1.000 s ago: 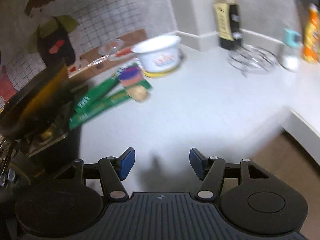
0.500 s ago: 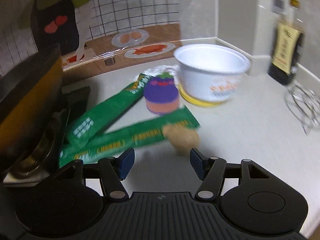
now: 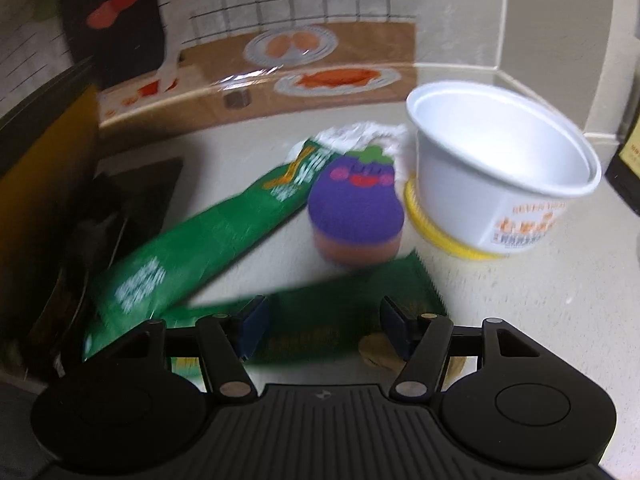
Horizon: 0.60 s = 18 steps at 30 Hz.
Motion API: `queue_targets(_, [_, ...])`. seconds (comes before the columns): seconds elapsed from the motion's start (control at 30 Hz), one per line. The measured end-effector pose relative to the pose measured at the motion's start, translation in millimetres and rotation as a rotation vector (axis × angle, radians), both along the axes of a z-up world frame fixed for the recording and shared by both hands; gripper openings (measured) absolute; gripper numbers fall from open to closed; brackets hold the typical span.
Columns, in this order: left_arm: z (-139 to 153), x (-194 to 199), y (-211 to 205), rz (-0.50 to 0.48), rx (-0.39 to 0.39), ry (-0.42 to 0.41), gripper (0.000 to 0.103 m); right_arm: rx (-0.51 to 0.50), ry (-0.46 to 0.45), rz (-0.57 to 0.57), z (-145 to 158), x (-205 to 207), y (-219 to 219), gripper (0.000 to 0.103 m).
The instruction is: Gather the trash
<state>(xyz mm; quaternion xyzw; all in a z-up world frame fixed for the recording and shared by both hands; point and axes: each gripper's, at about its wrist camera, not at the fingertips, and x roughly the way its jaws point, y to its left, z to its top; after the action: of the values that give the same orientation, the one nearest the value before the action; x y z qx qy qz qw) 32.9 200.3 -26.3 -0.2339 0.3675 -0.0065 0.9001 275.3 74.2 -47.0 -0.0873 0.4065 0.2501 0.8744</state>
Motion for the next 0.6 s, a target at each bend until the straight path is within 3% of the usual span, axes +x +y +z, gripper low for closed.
queue_targets(0.23, [7,22,-23,-0.066,0.016,-0.017,0.025,-0.067,-0.065,0.125,4,-44,-27,0.061])
queue_targets(0.6, [-1,29,-32,-0.056,-0.007,-0.008,0.025,0.010,-0.087,0.052,22,-55,-60,0.061])
